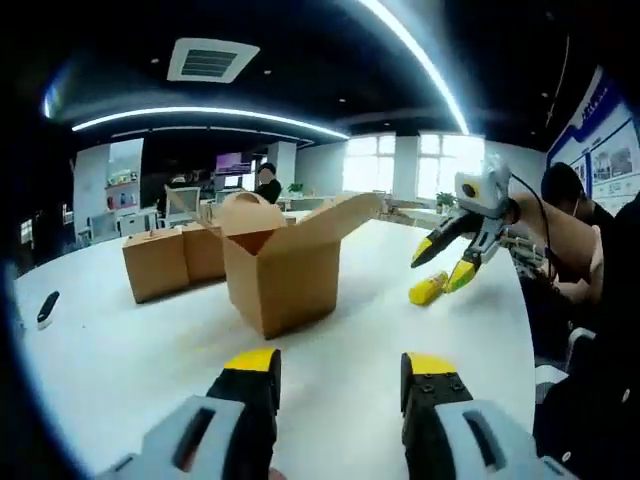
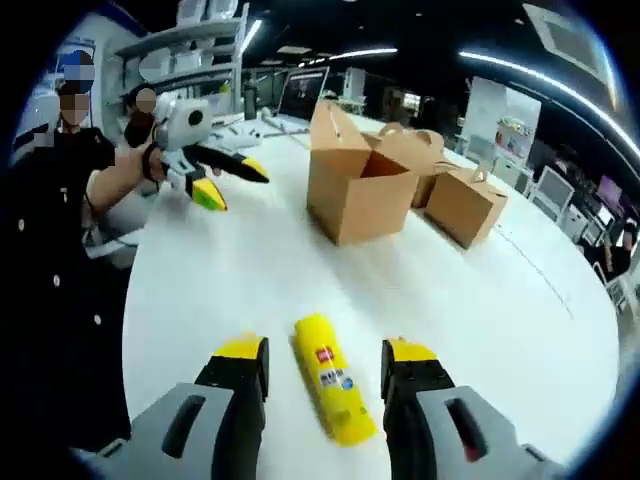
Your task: Pick up one paper box from the group, open the paper box, and remove the item inside
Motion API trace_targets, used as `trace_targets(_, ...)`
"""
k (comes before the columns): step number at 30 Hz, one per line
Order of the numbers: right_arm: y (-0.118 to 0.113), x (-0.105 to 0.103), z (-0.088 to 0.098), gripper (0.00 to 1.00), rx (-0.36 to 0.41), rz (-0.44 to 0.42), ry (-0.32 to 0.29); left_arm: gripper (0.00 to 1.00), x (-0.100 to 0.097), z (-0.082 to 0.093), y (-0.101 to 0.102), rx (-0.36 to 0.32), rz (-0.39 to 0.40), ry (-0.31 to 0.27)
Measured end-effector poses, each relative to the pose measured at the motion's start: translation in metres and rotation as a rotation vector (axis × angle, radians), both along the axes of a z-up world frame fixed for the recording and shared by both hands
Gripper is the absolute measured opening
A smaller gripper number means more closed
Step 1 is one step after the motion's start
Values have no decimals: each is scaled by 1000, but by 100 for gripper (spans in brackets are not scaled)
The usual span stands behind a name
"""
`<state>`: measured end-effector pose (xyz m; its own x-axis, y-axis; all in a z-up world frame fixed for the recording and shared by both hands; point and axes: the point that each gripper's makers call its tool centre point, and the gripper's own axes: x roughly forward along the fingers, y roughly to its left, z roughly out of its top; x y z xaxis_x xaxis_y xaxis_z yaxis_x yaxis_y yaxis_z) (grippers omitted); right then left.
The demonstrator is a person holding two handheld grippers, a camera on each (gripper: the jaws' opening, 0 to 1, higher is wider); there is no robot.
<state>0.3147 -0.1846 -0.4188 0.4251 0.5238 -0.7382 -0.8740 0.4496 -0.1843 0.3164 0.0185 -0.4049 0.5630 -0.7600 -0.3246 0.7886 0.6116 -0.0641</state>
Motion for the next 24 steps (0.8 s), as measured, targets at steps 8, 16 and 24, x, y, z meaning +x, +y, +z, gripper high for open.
trace_targets(8, -5, -2, -6, 35, -163, 96, 138, 49, -30, -4, 3, 35, -34, 3)
trace_targets(16, -3, -8, -23, 31, -297, 186, 219, 49, -46, -6, 16, 32, -20, 8)
trace_targets(24, 1, -15, -28, 19, -384, 228, 264, 49, -44, -14, 25, 19, 9, 19)
